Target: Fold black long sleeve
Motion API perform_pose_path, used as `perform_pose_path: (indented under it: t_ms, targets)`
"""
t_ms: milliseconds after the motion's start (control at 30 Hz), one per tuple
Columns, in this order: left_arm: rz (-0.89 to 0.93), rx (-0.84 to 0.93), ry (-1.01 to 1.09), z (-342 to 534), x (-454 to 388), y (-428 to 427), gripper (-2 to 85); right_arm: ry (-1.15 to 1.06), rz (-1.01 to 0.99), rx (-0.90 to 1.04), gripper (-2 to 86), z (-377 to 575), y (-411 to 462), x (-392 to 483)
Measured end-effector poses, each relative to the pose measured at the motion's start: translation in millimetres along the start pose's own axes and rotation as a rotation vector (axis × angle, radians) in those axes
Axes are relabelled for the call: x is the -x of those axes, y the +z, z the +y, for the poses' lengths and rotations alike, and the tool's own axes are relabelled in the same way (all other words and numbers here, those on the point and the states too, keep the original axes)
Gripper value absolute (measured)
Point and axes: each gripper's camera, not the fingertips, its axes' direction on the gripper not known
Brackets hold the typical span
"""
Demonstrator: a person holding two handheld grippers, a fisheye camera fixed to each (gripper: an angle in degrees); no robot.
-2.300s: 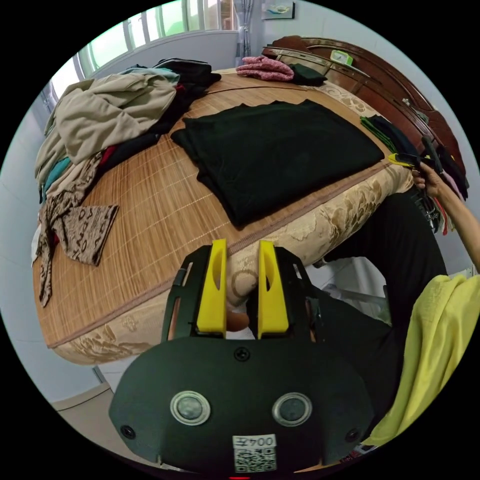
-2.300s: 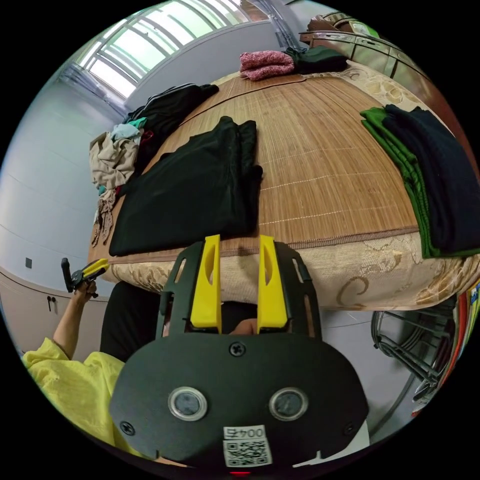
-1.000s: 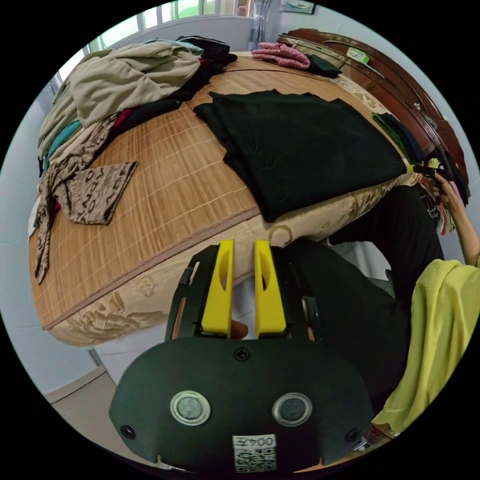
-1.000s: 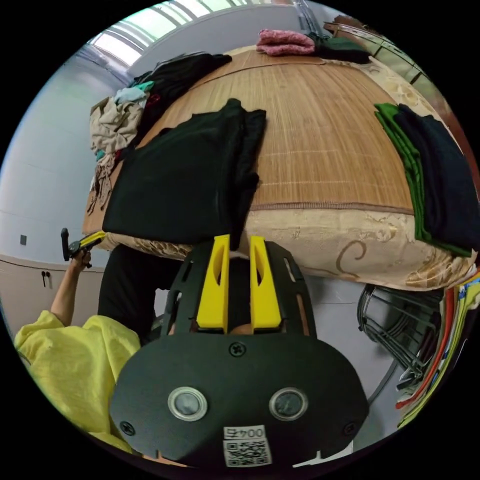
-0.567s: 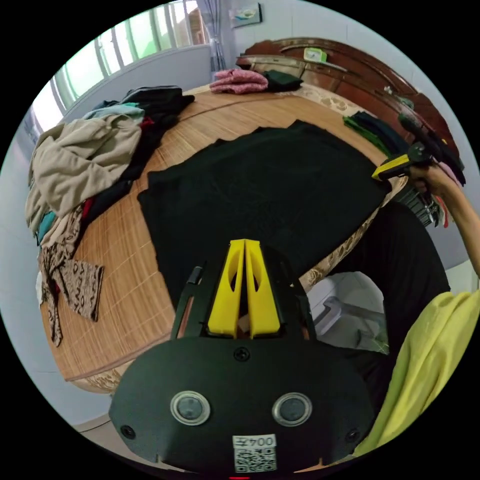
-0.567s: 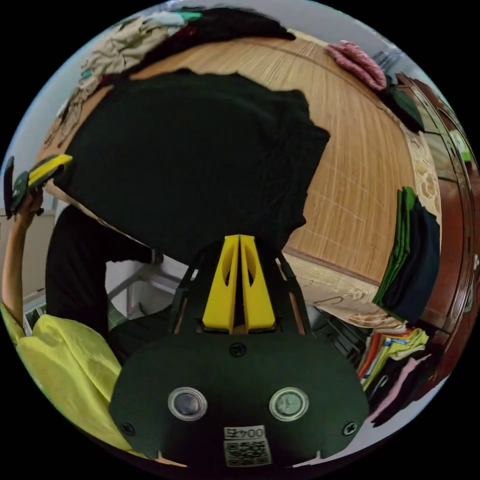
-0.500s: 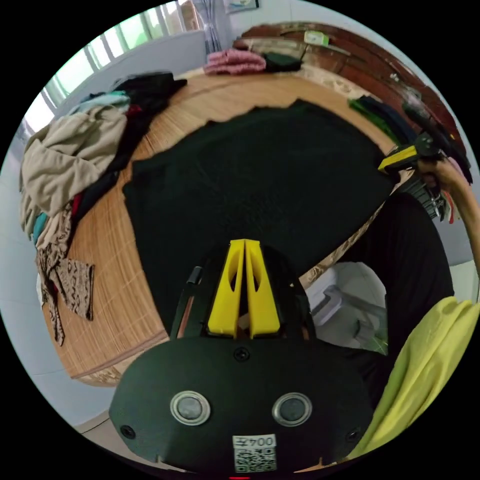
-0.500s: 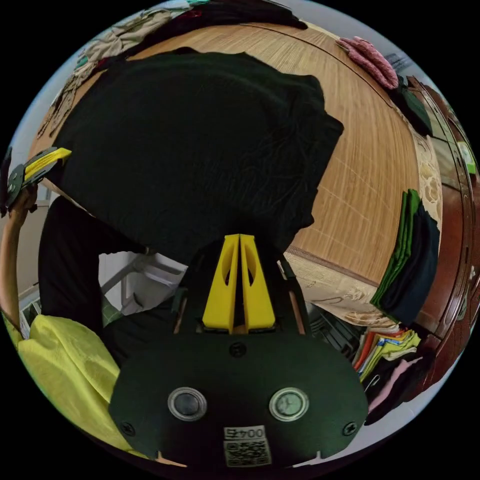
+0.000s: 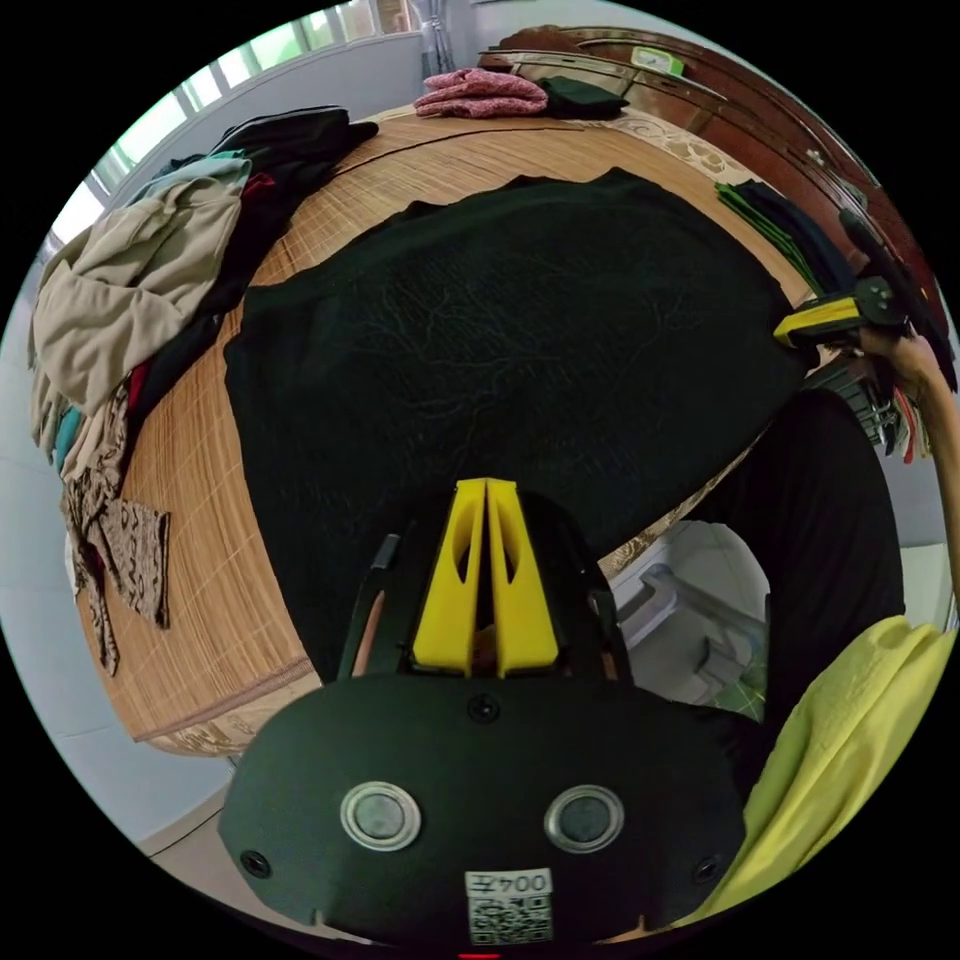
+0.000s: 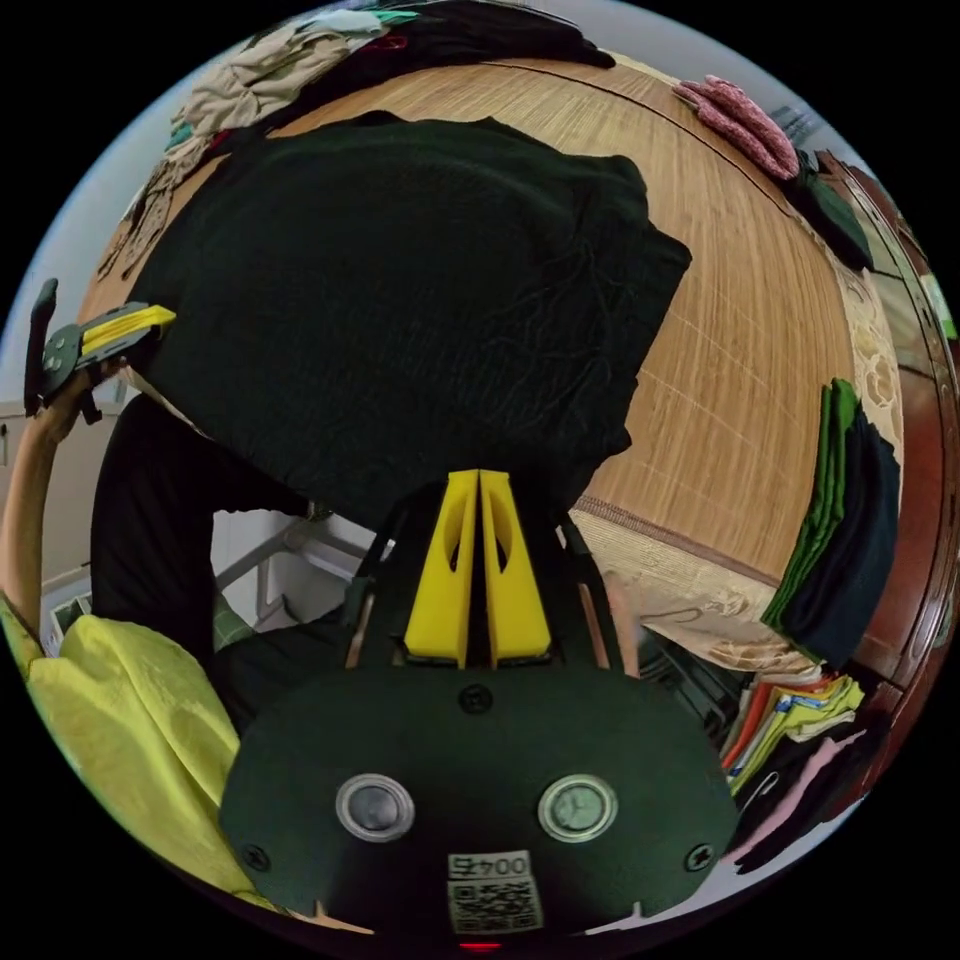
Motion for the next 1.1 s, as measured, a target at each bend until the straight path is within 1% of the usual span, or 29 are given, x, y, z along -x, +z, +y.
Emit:
perform_pose_path:
  t_ms: [100, 167, 200, 233, 333, 400, 433, 533, 633, 767, 833, 967, 1033, 1100]
  targets:
    - [0.025, 0.012, -0.042, -2, -3, 3, 0.6, 0.051, -0.062, -0.029, 0.8, 5, 5, -18]
    - [0.047, 0.013, -0.067, -2, -4, 4, 0.9, 0.072, -0.121, -0.060, 3.1, 10, 6, -32]
    - [0.055, 0.013, -0.071, -1, -5, 6, 1.3, 0.080, -0.190, -0.100, 6.1, 17, 4, -43]
    - [0.058, 0.012, -0.073, -1, -6, 6, 1.5, 0.099, -0.300, -0.145, 8.4, 27, 3, -57]
    - [0.048, -0.003, -0.053, 2, -14, 5, 3.8, 0.226, -0.444, -0.252, 10.9, 60, 5, -98]
    - [0.034, -0.072, -0.006, 6, -28, -4, 7.3, 0.312, -0.495, -0.297, 12.1, 80, 10, -122]
    - [0.038, -0.096, 0.000, 7, -33, -7, 8.1, 0.374, -0.533, -0.307, 13.2, 92, 16, -136]
    - [0.075, -0.214, 0.064, 8, -65, -27, 9.7, 0.468, -0.651, -0.304, 13.6, 108, 39, -162]
    - [0.109, -0.279, 0.183, -3, -116, -38, 11.2, 0.499, -0.775, -0.279, 13.2, 108, 61, -176]
    - [0.120, -0.307, 0.382, -20, -205, -37, 13.7, 0.501, -0.828, -0.230, 9.7, 100, 79, -183]
    - [0.089, -0.321, 0.453, -24, -241, -33, 14.8, 0.511, -0.893, -0.225, 6.9, 96, 87, -191]
    - [0.010, -0.317, 0.585, -30, -317, -14, 16.8, 0.516, -0.991, -0.308, 6.3, 98, 81, -203]
    - [-0.055, -0.314, 0.636, -32, -345, -4, 16.8, 0.497, -1.024, -0.333, 6.2, 94, 72, -206]
    - [-0.131, -0.311, 0.656, -39, -370, 9, 14.5, 0.479, -1.040, -0.345, 6.3, 90, 66, -207]
